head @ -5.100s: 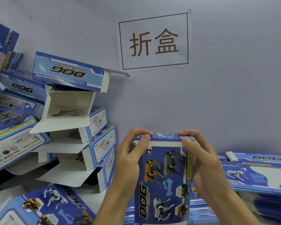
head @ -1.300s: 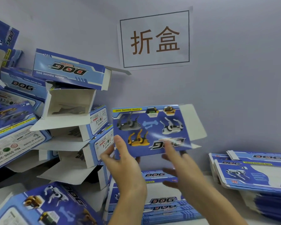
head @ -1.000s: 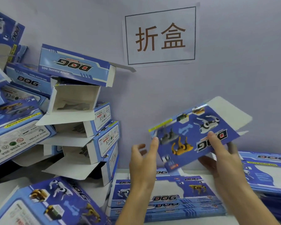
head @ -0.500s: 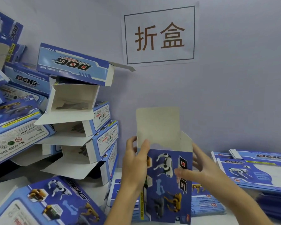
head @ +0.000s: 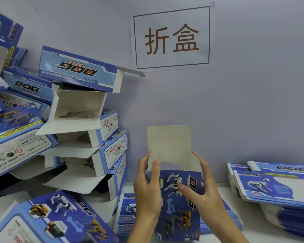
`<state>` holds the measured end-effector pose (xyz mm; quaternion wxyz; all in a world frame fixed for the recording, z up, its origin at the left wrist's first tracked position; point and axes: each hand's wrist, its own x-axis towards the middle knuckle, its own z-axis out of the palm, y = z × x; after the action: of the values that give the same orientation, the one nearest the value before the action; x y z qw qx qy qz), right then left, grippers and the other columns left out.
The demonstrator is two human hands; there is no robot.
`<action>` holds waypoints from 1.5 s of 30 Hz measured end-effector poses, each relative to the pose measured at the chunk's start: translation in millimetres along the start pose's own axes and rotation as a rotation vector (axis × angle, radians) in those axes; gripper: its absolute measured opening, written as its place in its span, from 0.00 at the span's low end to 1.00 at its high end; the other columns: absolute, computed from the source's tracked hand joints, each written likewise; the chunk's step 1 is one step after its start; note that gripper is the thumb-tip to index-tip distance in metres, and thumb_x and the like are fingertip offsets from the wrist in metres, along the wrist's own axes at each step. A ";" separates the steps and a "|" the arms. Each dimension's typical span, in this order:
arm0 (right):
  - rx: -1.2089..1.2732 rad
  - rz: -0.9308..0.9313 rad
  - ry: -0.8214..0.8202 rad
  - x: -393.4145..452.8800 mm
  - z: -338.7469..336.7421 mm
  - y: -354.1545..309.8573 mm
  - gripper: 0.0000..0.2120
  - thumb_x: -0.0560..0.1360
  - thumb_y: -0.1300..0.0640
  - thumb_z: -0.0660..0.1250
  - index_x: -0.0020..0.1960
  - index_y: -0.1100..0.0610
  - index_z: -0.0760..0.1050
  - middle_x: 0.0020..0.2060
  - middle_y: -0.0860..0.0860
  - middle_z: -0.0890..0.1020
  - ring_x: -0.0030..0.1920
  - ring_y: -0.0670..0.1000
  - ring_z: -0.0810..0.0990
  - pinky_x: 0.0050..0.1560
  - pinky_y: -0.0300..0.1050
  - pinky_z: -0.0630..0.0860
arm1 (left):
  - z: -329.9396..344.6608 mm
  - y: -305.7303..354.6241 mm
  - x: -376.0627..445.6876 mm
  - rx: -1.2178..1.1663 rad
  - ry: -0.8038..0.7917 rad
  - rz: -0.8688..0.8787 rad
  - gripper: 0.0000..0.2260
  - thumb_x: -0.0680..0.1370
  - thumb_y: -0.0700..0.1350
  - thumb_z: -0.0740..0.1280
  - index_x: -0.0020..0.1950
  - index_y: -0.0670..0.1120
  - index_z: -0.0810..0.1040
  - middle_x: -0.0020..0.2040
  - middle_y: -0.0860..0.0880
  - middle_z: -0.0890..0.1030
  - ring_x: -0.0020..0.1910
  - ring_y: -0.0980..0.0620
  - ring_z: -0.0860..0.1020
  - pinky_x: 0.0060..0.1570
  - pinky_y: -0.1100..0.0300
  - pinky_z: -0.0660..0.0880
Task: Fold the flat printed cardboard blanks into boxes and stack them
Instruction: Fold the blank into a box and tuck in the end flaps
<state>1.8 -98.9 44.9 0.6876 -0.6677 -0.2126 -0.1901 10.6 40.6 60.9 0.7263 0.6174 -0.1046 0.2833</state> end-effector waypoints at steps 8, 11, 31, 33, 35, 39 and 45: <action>-0.071 0.122 -0.131 -2.7 -12.7 -9.1 0.29 0.68 0.50 0.74 0.64 0.33 0.69 0.57 0.51 0.82 0.51 0.54 0.85 0.48 0.50 0.83 | -4.9 7.2 -0.9 0.103 -0.074 0.052 0.16 0.78 0.60 0.57 0.48 0.49 0.76 0.39 0.52 0.81 0.38 0.58 0.80 0.34 0.69 0.75; -0.040 0.210 -0.114 13.5 -11.0 -17.0 0.12 0.77 0.51 0.67 0.60 0.44 0.73 0.57 0.48 0.83 0.47 0.51 0.84 0.44 0.42 0.80 | -6.7 11.1 5.3 0.034 -0.080 -0.037 0.13 0.85 0.48 0.57 0.44 0.47 0.74 0.32 0.54 0.80 0.30 0.62 0.79 0.26 0.73 0.71; 0.057 0.207 0.136 18.5 -1.1 -14.7 0.21 0.82 0.62 0.58 0.55 0.33 0.74 0.50 0.50 0.84 0.40 0.55 0.84 0.36 0.49 0.80 | -3.2 13.6 10.1 -0.006 0.023 -0.135 0.21 0.81 0.38 0.61 0.52 0.68 0.74 0.52 0.51 0.79 0.51 0.51 0.79 0.46 0.52 0.78; 0.080 0.198 0.115 18.7 -4.1 -12.8 0.23 0.82 0.63 0.57 0.50 0.34 0.75 0.46 0.46 0.85 0.32 0.52 0.83 0.28 0.44 0.77 | -2.8 10.4 10.4 -0.009 0.017 -0.104 0.16 0.82 0.39 0.59 0.54 0.63 0.74 0.51 0.55 0.79 0.46 0.62 0.79 0.38 0.65 0.76; 0.086 0.193 0.095 19.2 -3.3 -12.7 0.23 0.82 0.62 0.57 0.49 0.32 0.74 0.45 0.45 0.85 0.35 0.53 0.84 0.32 0.47 0.80 | -3.1 9.5 11.4 -0.018 0.013 -0.102 0.16 0.82 0.39 0.59 0.53 0.63 0.74 0.51 0.57 0.79 0.43 0.66 0.79 0.35 0.69 0.74; 0.079 0.189 0.082 15.7 1.3 -13.8 0.19 0.83 0.57 0.57 0.63 0.32 0.69 0.53 0.50 0.83 0.55 0.61 0.82 0.59 0.63 0.78 | -4.1 11.0 12.1 -0.059 -0.036 -0.139 0.21 0.82 0.38 0.60 0.58 0.67 0.74 0.50 0.54 0.82 0.43 0.57 0.83 0.38 0.61 0.79; 0.119 0.240 0.075 17.7 -0.6 -14.6 0.20 0.82 0.60 0.58 0.65 0.38 0.72 0.53 0.52 0.85 0.50 0.60 0.84 0.47 0.53 0.80 | -6.8 10.9 13.8 -0.067 -0.077 -0.151 0.19 0.83 0.38 0.59 0.62 0.62 0.73 0.52 0.52 0.81 0.38 0.62 0.81 0.31 0.70 0.76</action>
<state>8.7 -99.6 66.8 0.7511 -0.6389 -0.1163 -0.1186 14.7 51.8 75.5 0.7613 0.6095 -0.0948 0.2001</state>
